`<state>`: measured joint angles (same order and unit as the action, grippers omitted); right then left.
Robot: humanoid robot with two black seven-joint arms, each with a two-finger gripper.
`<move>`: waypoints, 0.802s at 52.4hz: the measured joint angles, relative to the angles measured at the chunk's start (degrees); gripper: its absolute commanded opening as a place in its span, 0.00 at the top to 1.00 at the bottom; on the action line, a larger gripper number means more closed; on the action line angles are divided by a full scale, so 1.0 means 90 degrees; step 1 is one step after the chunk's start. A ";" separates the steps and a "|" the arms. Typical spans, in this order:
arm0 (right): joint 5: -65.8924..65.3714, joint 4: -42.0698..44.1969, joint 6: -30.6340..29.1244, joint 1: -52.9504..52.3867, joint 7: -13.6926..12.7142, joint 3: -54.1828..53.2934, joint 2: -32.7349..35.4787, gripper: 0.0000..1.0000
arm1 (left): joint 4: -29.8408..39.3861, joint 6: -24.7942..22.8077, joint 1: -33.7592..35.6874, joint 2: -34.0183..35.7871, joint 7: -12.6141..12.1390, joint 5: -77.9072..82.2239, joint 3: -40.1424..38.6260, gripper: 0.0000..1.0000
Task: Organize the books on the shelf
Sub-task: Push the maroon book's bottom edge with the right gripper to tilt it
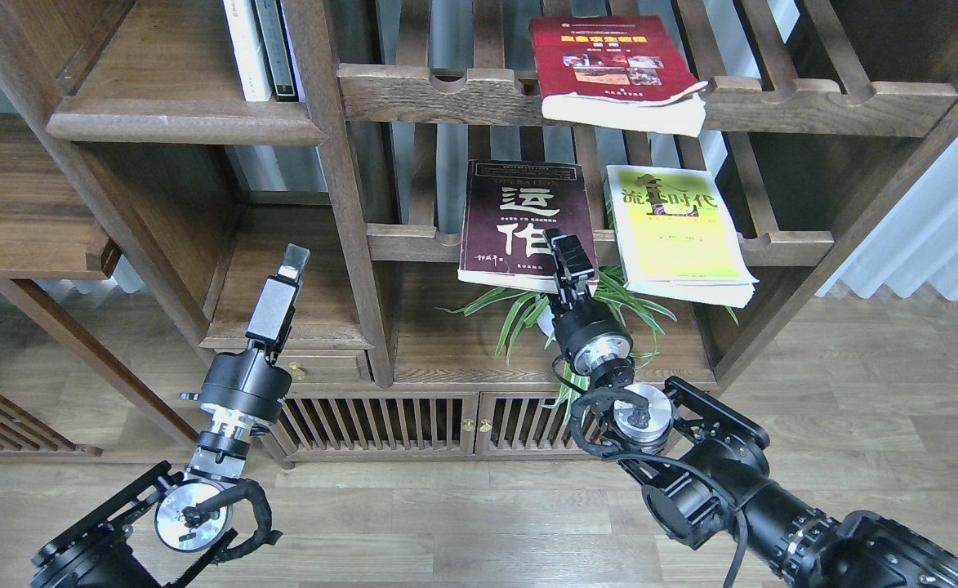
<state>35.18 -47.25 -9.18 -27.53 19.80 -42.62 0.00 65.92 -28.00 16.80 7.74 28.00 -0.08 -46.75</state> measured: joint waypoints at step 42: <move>-0.0015 0.0152 -0.0164 -0.0057 -0.0002 0.0037 0.0000 0.48 | -0.0055 0.0000 -0.0050 -0.0019 0.0000 0.0000 0.0044 0.00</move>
<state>35.04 -45.88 -10.65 -28.04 19.77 -42.29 0.00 65.42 -28.00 16.36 7.57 28.00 -0.09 -46.36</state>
